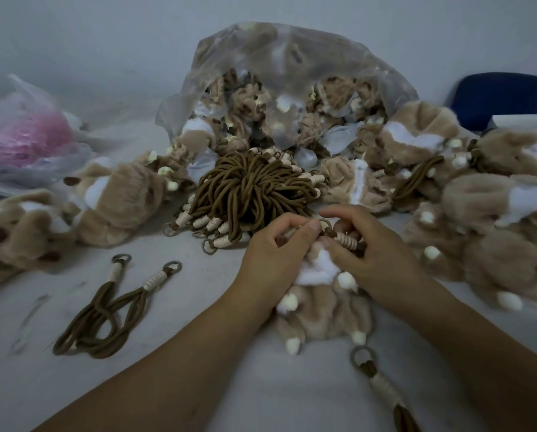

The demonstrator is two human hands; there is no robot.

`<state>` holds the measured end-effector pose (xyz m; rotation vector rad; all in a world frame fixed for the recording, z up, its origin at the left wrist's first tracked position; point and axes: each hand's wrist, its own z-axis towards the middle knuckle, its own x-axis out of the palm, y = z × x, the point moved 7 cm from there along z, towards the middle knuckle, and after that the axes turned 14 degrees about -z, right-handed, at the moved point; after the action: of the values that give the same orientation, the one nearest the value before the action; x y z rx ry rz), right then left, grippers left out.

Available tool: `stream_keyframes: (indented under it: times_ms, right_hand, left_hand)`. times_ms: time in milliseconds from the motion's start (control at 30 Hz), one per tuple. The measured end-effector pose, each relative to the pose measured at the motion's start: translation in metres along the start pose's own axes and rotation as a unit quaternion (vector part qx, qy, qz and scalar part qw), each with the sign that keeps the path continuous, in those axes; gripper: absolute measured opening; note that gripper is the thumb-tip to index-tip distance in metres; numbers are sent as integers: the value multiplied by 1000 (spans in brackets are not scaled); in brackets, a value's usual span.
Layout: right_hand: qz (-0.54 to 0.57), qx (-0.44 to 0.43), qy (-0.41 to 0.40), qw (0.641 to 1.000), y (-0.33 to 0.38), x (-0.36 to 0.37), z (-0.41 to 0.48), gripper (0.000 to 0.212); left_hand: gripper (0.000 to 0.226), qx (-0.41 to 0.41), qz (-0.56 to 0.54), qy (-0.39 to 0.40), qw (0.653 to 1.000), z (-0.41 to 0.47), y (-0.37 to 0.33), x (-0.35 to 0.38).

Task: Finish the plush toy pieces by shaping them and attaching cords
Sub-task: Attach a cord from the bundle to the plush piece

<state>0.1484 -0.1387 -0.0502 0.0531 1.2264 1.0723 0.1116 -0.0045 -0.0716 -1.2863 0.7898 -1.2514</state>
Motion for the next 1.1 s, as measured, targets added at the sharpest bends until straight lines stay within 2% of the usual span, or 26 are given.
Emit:
stream_keyframes:
  times_ms: [67, 300, 433, 633, 933, 1100]
  right_hand:
    - [-42, -28, -11, 999, 5, -2, -2, 32]
    - [-211, -40, -42, 976, 11, -4, 0, 42]
    - [-253, -39, -57, 965, 13, -5, 0, 45]
    - [-241, -39, -42, 969, 12, -4, 4, 51]
    - [-269, -56, -43, 961, 15, -3, 3, 44]
    - [-252, -75, -40, 964, 21, -3, 1, 54]
  left_hand:
    - [23, -5, -7, -2, 1000, 0, 0, -1]
    - [23, -13, -35, -5, 999, 0, 1, -1]
    - [22, -4, -25, 17, 1000, -1, -1, 2]
    - [18, -12, -43, 23, 999, -2, -2, 1]
    - [17, -18, -46, 36, 998, -1, -1, 0]
    - [19, -53, -95, 58, 992, -2, -1, 3]
